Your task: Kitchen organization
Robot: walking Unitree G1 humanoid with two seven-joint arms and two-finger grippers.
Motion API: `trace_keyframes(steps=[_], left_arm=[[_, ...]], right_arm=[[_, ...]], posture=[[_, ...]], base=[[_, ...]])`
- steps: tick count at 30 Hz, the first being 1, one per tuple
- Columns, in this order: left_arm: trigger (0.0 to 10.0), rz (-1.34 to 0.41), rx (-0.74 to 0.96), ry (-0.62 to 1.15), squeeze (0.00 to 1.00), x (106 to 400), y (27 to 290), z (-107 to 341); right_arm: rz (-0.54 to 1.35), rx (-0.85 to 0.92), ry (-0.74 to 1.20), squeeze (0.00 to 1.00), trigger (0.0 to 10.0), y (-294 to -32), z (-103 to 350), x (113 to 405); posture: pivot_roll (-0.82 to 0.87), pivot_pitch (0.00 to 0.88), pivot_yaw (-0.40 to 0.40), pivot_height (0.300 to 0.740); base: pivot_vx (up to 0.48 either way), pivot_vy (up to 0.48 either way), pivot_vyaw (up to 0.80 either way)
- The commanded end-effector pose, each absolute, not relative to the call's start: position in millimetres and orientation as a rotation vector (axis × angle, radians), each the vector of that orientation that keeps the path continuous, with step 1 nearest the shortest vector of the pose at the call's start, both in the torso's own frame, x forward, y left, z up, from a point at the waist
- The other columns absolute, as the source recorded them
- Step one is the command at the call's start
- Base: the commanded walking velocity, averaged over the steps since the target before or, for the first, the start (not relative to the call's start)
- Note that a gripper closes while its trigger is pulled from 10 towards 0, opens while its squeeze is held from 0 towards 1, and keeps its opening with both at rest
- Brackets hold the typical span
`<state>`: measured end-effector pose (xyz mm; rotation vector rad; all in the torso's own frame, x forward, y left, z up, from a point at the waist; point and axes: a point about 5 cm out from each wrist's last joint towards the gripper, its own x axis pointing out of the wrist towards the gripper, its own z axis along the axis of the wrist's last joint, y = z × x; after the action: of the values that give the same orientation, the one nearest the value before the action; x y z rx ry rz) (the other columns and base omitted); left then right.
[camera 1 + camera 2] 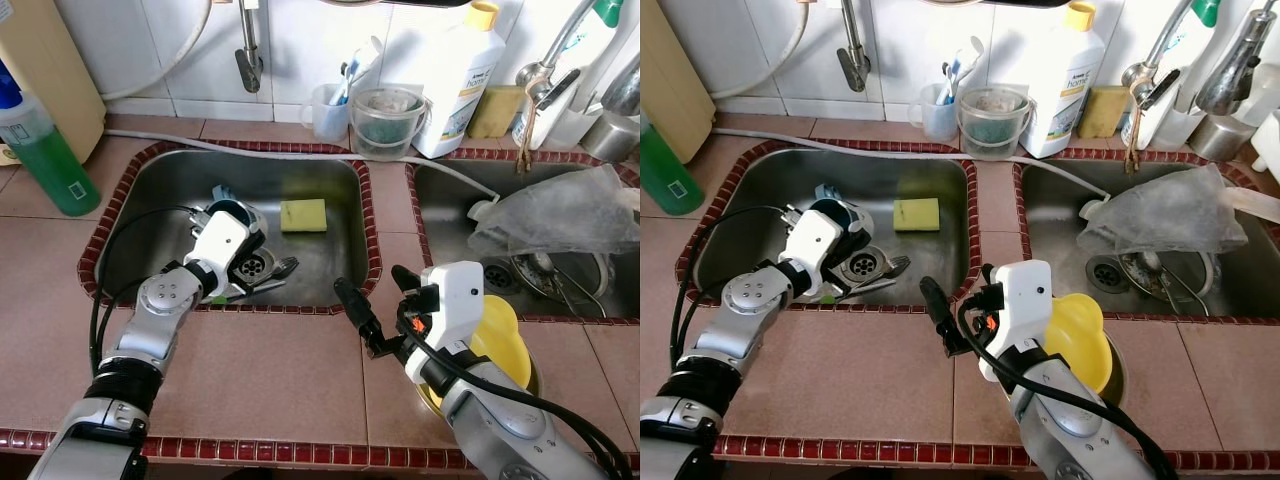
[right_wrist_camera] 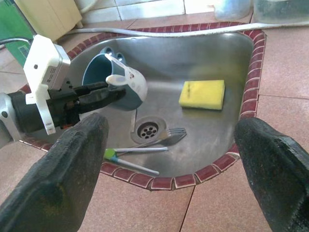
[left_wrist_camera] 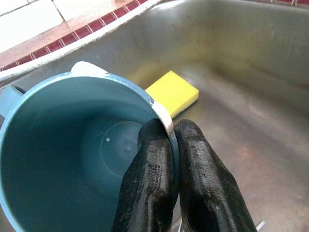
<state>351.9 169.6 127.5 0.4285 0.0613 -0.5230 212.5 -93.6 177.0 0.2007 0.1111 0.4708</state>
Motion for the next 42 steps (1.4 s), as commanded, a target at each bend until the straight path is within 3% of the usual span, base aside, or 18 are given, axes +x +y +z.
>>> trace_keyframes(steps=[1,2,3,4,5,6,28,38,39,40,42], left_arm=[[10.0,-0.547,0.458,0.057,0.00,353,170,132],[10.0,-0.548,0.459,0.057,0.00,354,170,132],[10.0,-0.553,0.468,0.057,0.54,354,171,133],[10.0,-0.557,0.475,0.057,0.54,353,171,133],[10.0,-0.556,0.470,0.062,0.62,354,172,133],[10.0,-0.555,0.466,0.064,1.00,354,173,133],[10.0,-0.557,0.443,0.038,1.00,359,174,146],[10.0,-0.485,0.361,-0.036,1.00,361,175,162],[10.0,-0.472,0.341,-0.047,0.20,361,175,164],[10.0,-0.451,0.300,-0.070,0.00,361,174,168],[10.0,-0.437,0.265,-0.092,0.00,359,172,171]], right_arm=[[0.461,0.203,0.106,0.00,10.0,-96,180,211],[0.461,0.204,0.105,0.00,10.0,-96,180,211],[0.459,0.203,0.105,0.00,10.0,-96,180,211],[0.458,0.202,0.104,0.00,10.0,-96,180,211],[0.455,0.205,0.104,0.00,10.0,-96,180,212],[0.455,0.204,0.103,0.00,10.0,-96,180,212],[0.456,0.205,0.072,0.00,10.0,-95,183,218],[0.439,0.171,-0.072,0.00,10.0,-96,194,236],[0.432,0.172,-0.089,0.00,10.0,-96,196,240],[0.419,0.169,-0.126,0.00,10.0,-97,199,246],[0.407,0.165,-0.156,0.00,10.0,-98,201,252]], posture=[[-0.16,0.199,0.010,0.740],[-0.16,0.200,0.011,0.740],[-0.16,0.200,0.012,0.740],[-0.16,0.200,0.013,0.740],[-0.15,0.200,0.012,0.740],[-0.15,0.200,0.012,0.740],[-0.14,0.184,0.019,0.740],[-0.11,0.134,0.020,0.740],[-0.11,0.130,0.019,0.740],[-0.09,0.111,0.016,0.740],[-0.09,0.107,0.016,0.740]], base=[[0.000,0.000,0.00],[0.000,0.000,0.00],[0.000,0.000,0.00],[0.000,0.000,0.00],[0.000,0.000,0.00],[0.000,0.000,0.00],[0.000,0.000,0.00],[0.000,0.000,0.00],[0.000,0.000,0.00],[0.000,0.000,0.00],[0.000,0.000,0.00]])
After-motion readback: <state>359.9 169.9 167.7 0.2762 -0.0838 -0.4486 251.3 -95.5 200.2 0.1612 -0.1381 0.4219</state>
